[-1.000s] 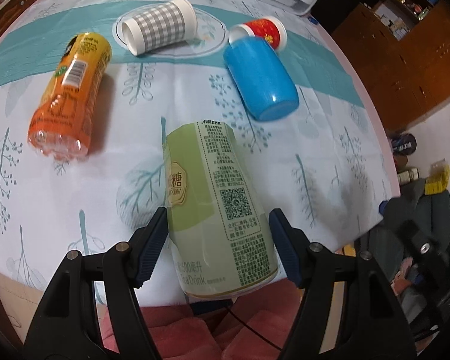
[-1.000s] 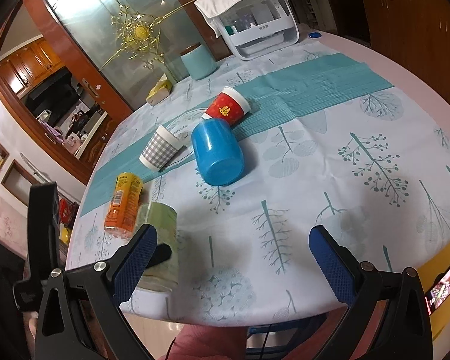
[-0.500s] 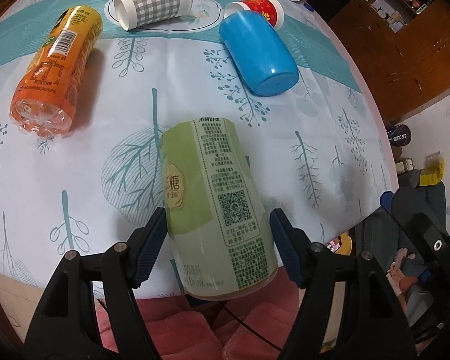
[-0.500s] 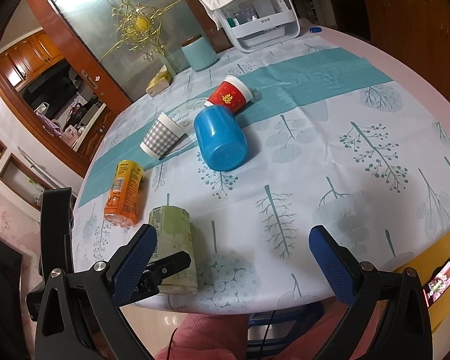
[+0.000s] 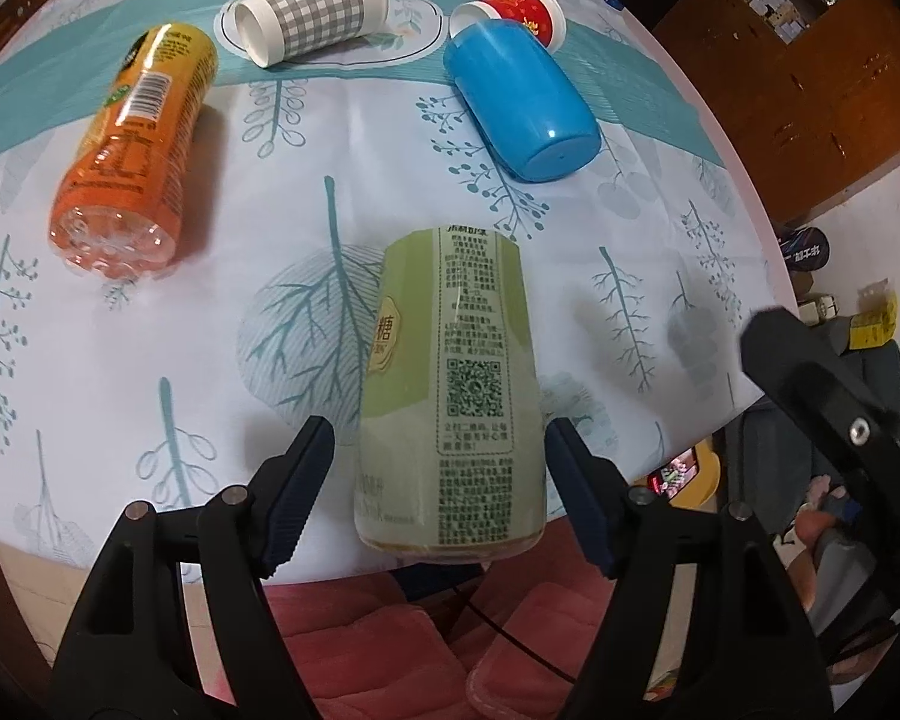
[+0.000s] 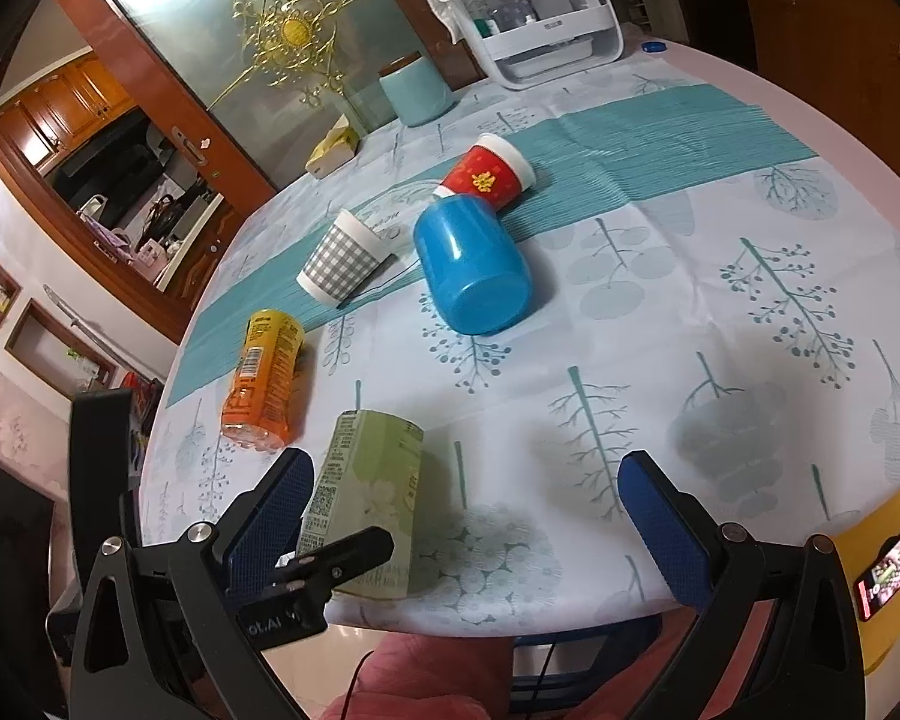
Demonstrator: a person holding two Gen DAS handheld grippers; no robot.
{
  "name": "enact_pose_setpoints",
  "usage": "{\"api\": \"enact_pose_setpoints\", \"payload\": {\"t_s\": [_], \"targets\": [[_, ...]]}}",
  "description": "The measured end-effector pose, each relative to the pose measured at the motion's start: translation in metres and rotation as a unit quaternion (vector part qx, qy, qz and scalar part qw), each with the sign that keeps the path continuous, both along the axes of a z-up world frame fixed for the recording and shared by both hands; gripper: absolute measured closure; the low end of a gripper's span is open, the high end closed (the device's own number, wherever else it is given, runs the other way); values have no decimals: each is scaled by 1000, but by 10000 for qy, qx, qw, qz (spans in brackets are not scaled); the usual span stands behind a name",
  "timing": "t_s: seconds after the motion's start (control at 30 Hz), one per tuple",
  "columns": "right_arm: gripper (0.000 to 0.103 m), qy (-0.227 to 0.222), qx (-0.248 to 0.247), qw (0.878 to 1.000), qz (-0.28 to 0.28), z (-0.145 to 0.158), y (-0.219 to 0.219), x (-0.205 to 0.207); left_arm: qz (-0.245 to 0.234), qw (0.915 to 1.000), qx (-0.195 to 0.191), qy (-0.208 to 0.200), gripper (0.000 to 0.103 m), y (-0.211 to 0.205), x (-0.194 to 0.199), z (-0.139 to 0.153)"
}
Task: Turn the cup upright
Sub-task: 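Grasp the pale green cup with the right tool from the left tool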
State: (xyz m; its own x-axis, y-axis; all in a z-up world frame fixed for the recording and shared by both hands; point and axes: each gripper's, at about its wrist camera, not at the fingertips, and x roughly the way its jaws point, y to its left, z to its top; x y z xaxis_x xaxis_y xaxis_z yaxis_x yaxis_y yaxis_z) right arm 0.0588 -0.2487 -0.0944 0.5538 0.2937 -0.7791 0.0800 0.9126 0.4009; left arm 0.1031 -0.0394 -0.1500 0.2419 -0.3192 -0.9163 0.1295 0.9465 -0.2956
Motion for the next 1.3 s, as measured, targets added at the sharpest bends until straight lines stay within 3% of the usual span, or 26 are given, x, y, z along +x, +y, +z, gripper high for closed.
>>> {"api": "enact_pose_setpoints", "payload": {"t_s": [0.4,0.73,0.97,1.3], "targets": [[1,530,650,9961,290,-31,40,37,-137,9995,-207,-190,33,29,-12,23],[7,1035,620,9923,288,-64,68,63,323,9984,-170,-435,33,79,-13,33],[19,1252,565,9902,264,-75,75,74,601,9976,-195,-286,33,102,-6,26],[42,1295,309,9909,215,-79,77,80,621,9976,-201,-210,33,106,-2,19]]}}
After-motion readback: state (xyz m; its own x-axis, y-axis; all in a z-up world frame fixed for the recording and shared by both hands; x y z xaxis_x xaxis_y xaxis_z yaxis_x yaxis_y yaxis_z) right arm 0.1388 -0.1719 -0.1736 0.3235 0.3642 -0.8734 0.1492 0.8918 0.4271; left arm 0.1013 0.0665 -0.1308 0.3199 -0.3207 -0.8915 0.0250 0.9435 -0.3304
